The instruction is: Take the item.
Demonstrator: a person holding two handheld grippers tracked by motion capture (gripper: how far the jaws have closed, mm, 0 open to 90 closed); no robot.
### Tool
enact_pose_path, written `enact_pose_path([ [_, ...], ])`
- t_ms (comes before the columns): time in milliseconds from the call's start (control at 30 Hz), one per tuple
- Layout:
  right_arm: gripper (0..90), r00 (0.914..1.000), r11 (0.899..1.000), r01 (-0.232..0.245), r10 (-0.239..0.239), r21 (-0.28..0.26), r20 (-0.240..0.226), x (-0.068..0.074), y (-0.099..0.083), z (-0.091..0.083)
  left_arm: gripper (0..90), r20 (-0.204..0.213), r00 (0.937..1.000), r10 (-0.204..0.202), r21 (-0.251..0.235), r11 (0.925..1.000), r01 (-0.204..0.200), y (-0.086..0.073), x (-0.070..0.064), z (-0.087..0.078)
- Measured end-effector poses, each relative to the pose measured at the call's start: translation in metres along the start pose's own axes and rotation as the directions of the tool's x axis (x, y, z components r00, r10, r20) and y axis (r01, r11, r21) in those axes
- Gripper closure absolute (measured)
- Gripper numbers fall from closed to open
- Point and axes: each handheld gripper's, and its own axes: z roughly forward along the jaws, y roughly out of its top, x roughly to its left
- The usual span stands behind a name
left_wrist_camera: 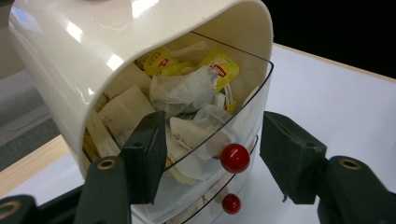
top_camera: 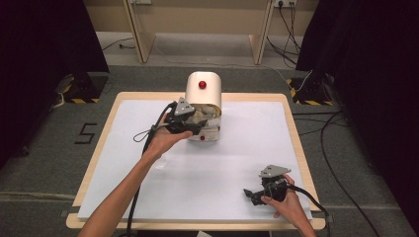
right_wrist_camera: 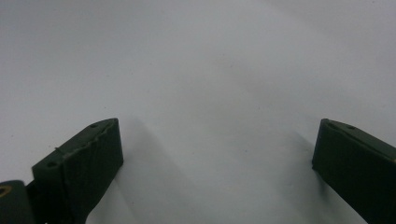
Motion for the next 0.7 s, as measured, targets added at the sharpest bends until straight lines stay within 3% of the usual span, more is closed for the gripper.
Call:
enact_pose_path([
  [400, 2.2, 1.0, 1.0, 0.004, -0.004, 0.0, 0.0, 0.0, 0.0, 0.0, 50.1, 0.035, 0.9993, 0.014, 0.005, 0.9999, -0.014, -0.007, -0.008, -0.017],
  [467, 2.2, 1.0, 1.0, 0.004, -0.004, 0.0, 0.001, 0.0, 0.0, 0.0, 50.4, 0.038, 0.999, 0.026, 0.008, 0.9996, -0.026, -0.009, -0.013, -0.021],
  [500, 2.2, 1.0, 1.0, 0.001, -0.001, 0.001, 0.0, 0.0, 0.0, 0.0, 50.7, 0.033, 0.998, 0.053, 0.016, 0.9984, -0.054, -0.011, -0.018, -0.024],
  [700, 2.1, 1.0, 1.0, 0.002, -0.002, 0.001, 0.001, 0.0, 0.0, 0.0, 51.8, 0.045, 0.996, 0.078, 0.023, 0.9966, -0.079, -0.014, -0.026, -0.03],
])
